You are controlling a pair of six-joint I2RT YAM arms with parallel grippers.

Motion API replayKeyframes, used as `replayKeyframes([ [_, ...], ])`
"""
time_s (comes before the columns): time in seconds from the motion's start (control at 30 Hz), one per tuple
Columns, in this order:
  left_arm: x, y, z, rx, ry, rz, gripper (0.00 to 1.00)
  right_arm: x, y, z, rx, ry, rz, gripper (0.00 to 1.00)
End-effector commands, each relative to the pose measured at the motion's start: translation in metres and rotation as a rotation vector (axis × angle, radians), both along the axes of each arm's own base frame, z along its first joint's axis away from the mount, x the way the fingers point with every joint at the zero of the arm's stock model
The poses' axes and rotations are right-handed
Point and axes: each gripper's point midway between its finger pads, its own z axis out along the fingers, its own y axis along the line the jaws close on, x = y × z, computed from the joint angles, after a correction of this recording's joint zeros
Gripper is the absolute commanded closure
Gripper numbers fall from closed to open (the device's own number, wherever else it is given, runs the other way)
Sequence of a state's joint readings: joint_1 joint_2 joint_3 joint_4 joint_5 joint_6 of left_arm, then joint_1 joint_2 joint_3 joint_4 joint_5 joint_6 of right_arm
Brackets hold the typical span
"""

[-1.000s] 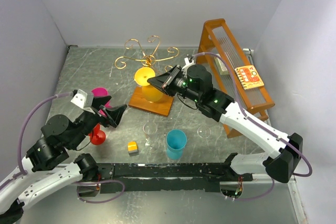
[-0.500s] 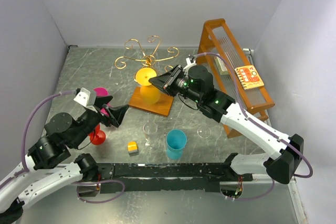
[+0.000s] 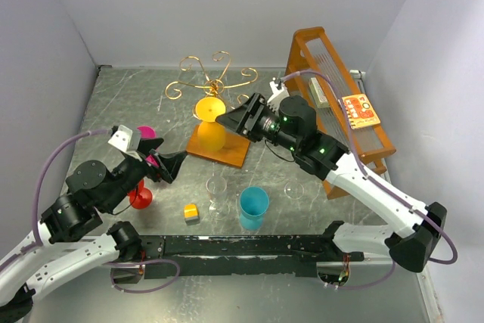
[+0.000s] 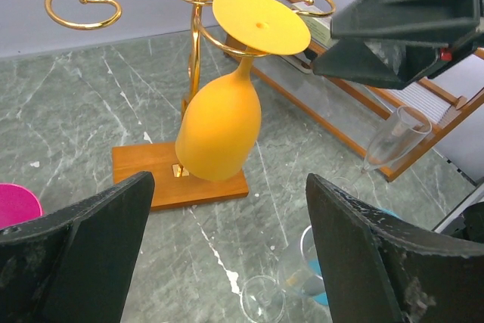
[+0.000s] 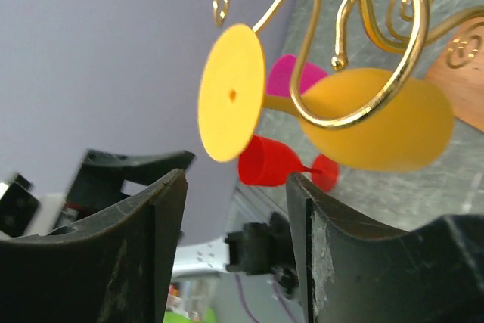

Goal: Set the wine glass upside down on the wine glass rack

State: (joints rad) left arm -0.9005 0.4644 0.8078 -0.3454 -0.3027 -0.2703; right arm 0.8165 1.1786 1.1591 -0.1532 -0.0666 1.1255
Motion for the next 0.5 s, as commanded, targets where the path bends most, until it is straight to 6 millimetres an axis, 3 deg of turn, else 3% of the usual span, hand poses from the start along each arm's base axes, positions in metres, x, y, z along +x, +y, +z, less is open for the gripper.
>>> replayKeyframes([
  [0.0, -0.006, -0.001, 0.012, -0.019, 0.003, -0.024, 0.08, -0.016, -0.018, -0.024, -0.237, -0.103, 0.092, 0.44],
  [0.2, -0.007, -0.005, 0.012, -0.023, 0.019, -0.042, 0.02, -0.017, -0.080, -0.043, -0.489, -0.123, -0.049, 0.42],
  [0.47, -0.016, -0.006, 0.028, -0.077, 0.019, -0.078, 0.01, -0.023, -0.218, -0.058, -0.935, 0.040, -0.500, 0.43],
])
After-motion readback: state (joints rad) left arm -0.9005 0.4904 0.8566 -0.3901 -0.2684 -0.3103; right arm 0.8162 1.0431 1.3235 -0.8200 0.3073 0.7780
